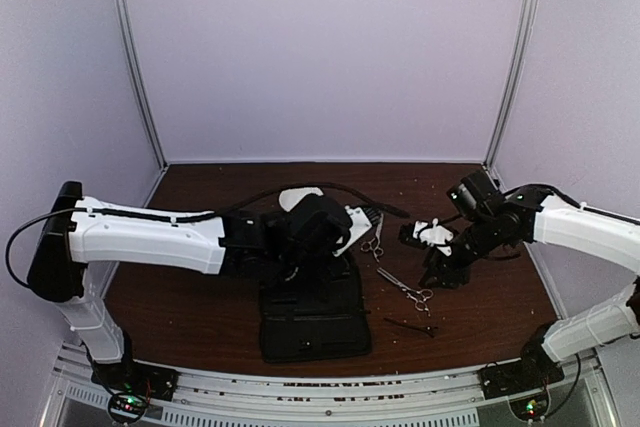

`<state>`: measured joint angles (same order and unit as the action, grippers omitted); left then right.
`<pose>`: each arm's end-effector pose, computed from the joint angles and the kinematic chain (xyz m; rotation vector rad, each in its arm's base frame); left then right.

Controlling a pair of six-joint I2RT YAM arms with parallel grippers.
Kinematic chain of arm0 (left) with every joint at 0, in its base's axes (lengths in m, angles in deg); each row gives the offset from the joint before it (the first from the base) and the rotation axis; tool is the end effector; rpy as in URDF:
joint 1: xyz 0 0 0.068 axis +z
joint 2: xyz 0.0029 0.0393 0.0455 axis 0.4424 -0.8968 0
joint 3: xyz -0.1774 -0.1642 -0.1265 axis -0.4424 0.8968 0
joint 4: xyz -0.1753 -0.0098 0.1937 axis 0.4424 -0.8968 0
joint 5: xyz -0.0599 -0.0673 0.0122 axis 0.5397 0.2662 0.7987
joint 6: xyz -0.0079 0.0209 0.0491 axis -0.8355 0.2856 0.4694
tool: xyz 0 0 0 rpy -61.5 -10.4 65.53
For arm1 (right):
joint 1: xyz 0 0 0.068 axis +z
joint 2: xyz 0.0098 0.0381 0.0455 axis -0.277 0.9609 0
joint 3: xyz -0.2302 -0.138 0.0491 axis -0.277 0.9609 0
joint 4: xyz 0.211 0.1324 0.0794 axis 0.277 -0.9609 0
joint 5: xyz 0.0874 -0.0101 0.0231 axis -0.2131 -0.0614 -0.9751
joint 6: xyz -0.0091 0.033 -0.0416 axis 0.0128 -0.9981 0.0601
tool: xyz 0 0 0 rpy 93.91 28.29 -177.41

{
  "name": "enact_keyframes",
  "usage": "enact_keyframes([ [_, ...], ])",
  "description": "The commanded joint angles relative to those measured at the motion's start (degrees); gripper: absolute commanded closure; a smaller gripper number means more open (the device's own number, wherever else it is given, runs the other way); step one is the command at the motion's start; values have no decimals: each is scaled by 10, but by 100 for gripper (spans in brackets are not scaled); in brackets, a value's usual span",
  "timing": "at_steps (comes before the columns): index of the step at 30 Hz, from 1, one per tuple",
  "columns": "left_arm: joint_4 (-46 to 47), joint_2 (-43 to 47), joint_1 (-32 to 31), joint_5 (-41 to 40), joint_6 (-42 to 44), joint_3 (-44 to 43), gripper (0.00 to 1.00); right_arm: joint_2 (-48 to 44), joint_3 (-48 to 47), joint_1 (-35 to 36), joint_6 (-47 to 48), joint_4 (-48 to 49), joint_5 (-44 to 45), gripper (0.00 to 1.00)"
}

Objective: Sort the hair-cutting tools

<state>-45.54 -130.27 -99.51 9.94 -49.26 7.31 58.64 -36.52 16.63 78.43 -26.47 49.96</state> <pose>0.1328 -0.3816 0.2702 1.1408 1.8496 -0.1172 0.1853 0.1363 0.2506 -1.4581 2.1567 0.5807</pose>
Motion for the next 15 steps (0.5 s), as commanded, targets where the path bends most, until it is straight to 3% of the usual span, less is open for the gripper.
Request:
enact_keyframes([
  [1, 42, 46, 42, -61, -208, 117, 49, 55, 11, 59, 14, 6, 36, 50],
  [5, 50, 103, 78, -61, -341, 208, 35, 106, 29, 120, 16, 14, 70, 50],
  [8, 55, 132, 104, -39, -407, 255, 33, 136, 33, 148, 13, 12, 76, 45],
  [15, 44, 150, 146, 0, -493, 309, 33, 175, 30, 174, -4, 15, 115, 48],
])
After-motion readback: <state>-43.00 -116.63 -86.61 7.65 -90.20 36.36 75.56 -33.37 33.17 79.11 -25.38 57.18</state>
